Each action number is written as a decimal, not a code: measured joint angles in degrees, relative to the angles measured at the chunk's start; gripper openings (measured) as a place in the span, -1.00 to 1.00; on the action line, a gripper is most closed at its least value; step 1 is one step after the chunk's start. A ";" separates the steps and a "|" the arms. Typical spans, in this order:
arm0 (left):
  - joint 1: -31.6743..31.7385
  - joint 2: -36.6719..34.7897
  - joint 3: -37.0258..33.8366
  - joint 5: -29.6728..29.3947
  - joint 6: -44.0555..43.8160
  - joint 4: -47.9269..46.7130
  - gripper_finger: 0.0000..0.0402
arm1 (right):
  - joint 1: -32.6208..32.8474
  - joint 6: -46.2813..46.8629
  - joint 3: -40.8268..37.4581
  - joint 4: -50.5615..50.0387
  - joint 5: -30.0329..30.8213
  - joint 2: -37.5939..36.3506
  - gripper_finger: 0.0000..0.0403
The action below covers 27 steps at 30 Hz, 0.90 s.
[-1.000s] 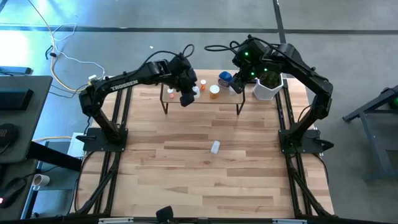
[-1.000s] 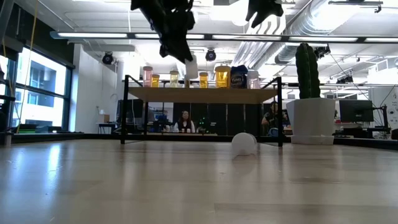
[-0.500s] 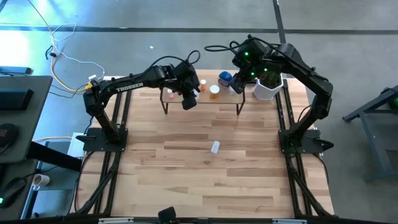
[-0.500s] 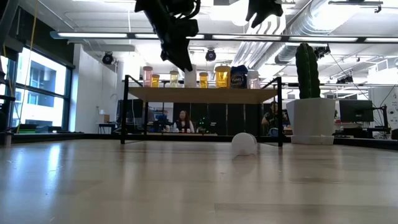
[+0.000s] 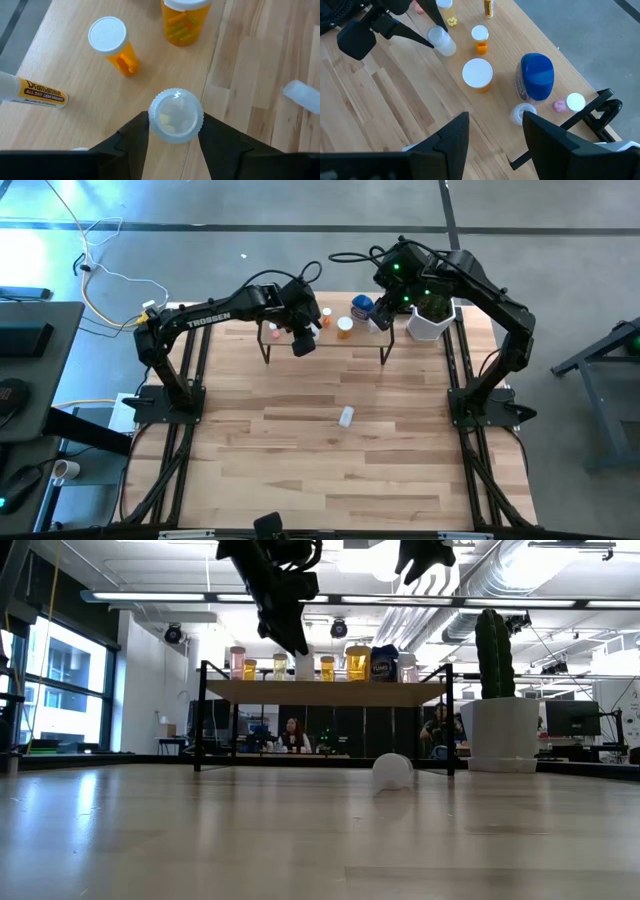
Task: Pick and place medicine bottles onto shelf by color
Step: Put the bottom transparent pill bottle on the shelf, then put the transparent pill bottle on the shelf
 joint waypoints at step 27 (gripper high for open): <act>-0.50 -0.09 3.84 -2.51 1.95 -1.79 -0.10 | 0.04 0.56 0.00 0.00 0.01 0.00 -0.12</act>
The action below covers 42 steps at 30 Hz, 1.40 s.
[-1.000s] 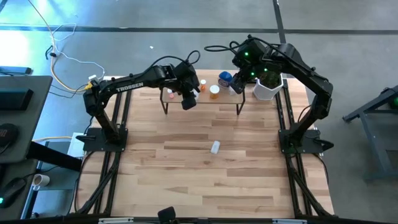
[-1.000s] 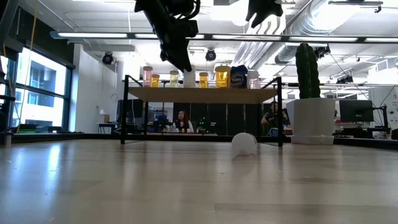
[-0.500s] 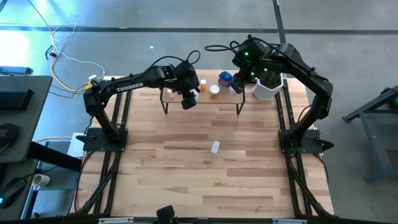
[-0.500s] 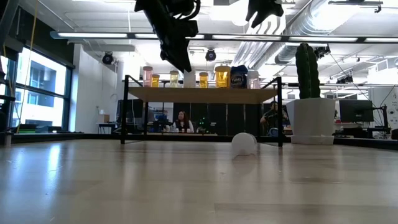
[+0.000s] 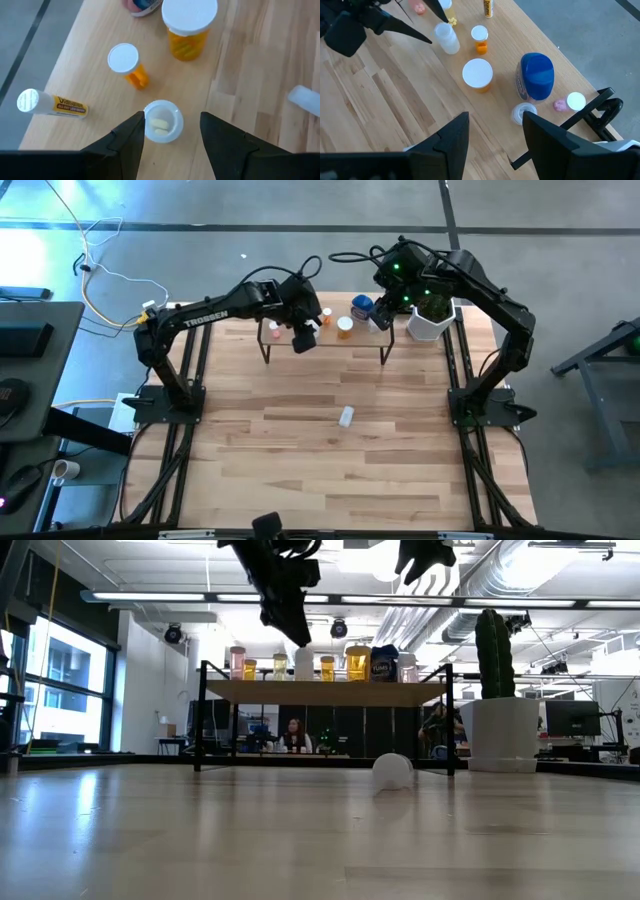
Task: Pick and place medicine bottles onto shelf by color
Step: Put the transparent pill bottle on the shelf
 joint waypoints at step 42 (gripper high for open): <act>0.74 -36.05 -40.16 20.24 -12.06 17.14 -0.10 | 7.69 20.77 -10.93 -7.86 -0.70 0.05 -0.12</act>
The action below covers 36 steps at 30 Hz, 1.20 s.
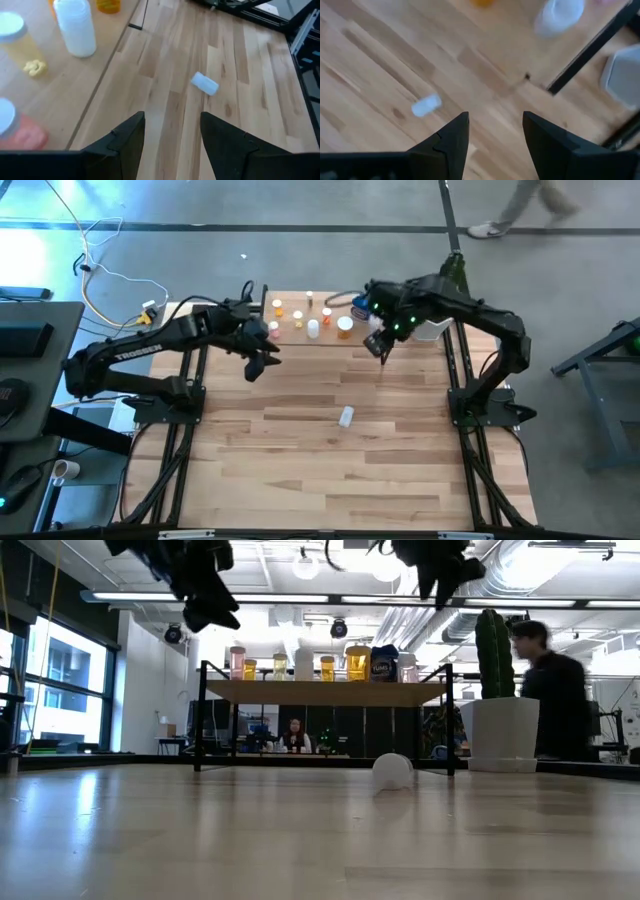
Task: Pick and place medicine bottles onto shelf by color
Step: Put the transparent pill bottle on the shelf
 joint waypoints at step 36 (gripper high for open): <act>0.00 -2.66 -2.76 -0.22 1.56 0.76 -0.10 | 22.38 44.04 -36.71 46.07 -9.73 -0.08 -0.12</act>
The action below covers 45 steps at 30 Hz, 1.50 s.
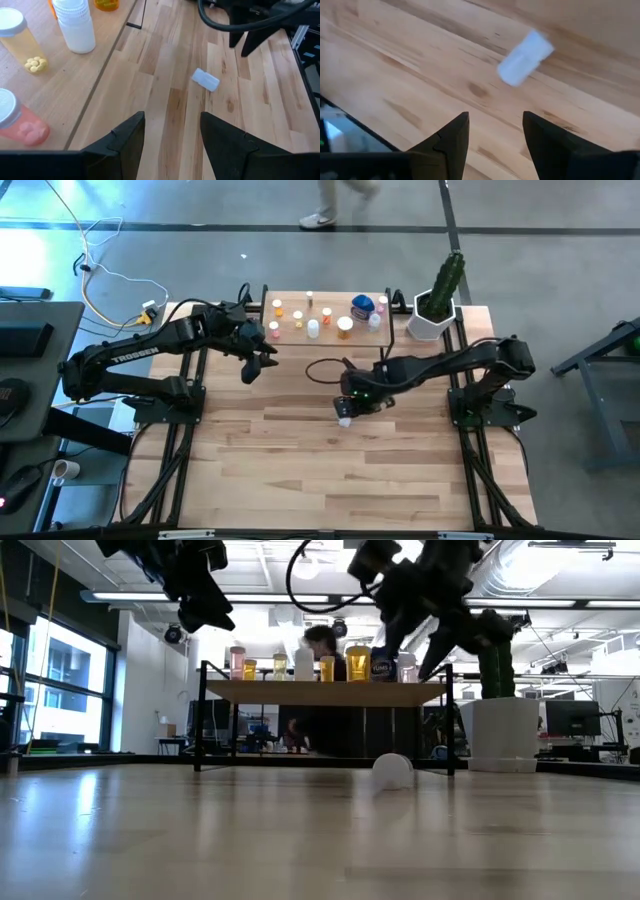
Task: Pick and place medicine bottles onto shelf by color
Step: Put the transparent pill bottle on the shelf
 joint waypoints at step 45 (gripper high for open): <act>0.02 0.04 0.00 0.00 1.51 -1.29 -0.10 | 8.83 32.60 -11.89 13.79 18.49 0.02 0.00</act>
